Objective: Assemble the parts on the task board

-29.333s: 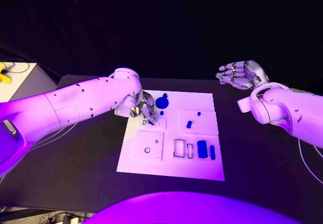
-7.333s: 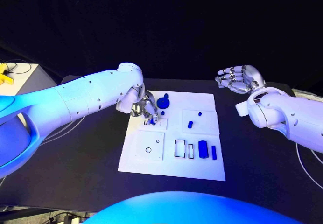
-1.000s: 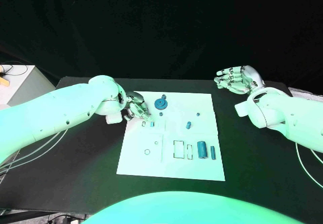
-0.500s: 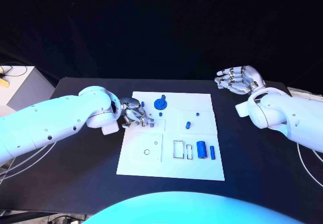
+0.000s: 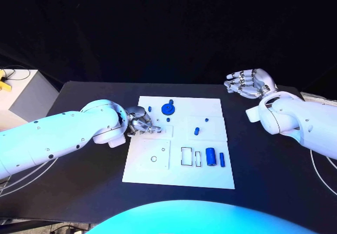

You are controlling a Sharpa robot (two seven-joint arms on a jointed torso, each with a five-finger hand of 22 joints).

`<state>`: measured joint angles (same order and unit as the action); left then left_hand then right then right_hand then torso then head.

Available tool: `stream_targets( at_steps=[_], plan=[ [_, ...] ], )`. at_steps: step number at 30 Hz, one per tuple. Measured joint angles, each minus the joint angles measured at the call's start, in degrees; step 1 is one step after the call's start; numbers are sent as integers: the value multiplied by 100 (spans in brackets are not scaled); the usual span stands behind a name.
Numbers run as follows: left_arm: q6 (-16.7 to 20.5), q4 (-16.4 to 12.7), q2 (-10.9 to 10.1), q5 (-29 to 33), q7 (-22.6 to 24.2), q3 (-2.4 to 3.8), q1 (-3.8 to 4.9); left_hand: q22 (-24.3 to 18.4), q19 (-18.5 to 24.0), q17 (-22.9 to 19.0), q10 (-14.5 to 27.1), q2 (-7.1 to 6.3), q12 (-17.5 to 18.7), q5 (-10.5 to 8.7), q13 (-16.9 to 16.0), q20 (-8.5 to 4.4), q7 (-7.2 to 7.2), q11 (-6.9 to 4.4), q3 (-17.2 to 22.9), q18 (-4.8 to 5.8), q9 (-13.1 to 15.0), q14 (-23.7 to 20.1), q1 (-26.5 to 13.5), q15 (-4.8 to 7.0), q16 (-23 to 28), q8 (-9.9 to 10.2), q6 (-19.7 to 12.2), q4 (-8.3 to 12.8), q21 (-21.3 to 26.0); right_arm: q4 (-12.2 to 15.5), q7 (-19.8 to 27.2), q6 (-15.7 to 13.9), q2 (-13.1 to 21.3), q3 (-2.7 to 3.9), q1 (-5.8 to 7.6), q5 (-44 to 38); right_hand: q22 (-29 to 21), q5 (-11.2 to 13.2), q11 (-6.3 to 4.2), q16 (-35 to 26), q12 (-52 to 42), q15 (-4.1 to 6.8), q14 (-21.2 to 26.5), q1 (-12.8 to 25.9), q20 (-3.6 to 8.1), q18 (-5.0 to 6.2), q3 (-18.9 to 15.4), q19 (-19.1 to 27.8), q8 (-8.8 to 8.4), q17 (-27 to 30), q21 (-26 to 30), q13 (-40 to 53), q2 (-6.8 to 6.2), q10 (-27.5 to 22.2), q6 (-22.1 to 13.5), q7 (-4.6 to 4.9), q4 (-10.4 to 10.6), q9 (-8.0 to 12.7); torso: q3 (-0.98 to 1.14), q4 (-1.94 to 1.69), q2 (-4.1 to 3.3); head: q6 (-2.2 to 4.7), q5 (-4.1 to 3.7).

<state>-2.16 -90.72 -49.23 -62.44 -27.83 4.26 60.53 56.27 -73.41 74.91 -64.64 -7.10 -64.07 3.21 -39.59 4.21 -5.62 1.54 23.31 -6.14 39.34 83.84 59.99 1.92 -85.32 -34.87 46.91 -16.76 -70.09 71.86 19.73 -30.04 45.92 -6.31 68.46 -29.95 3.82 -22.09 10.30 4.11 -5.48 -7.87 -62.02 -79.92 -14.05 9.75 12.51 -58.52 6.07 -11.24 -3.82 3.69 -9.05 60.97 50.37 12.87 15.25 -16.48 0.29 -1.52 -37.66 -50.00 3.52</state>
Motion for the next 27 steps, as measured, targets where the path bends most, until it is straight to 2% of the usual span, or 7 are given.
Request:
stream_targets(
  at_steps=[9,16,27],
  plan=[
    [156,76,136,-426,-75,-1,-80,-16,0,0,0,0,0,0,10,0,0,0,-15,0,29,0,0,0,0,-93,0,16,0,-4,-1,1,-1,0,-3,0,0,0,0,0,0,0,0,0,0,0,0,0,0,0,0,0,0,0,0,0,0,0,-1,1,-8,0,-18],
    [259,91,253,-548,-94,-1,-100,-56,0,0,35,0,0,0,76,0,0,-32,-31,0,53,0,0,0,0,-141,-1,-1,1,-6,-1,2,-24,0,-14,0,0,0,0,0,0,0,0,0,0,0,0,0,0,0,0,0,0,0,0,0,0,0,0,-2,-14,0,-19],
    [341,121,344,-644,-103,0,-119,-79,23,0,108,-5,0,0,113,-23,2,-3,-31,0,82,0,72,0,22,-231,-86,0,26,-15,-1,3,-37,0,-27,0,0,0,0,0,22,0,0,0,0,0,33,0,0,12,0,0,0,0,0,0,0,-1,-2,-1,-12,0,-26]
  ],
)
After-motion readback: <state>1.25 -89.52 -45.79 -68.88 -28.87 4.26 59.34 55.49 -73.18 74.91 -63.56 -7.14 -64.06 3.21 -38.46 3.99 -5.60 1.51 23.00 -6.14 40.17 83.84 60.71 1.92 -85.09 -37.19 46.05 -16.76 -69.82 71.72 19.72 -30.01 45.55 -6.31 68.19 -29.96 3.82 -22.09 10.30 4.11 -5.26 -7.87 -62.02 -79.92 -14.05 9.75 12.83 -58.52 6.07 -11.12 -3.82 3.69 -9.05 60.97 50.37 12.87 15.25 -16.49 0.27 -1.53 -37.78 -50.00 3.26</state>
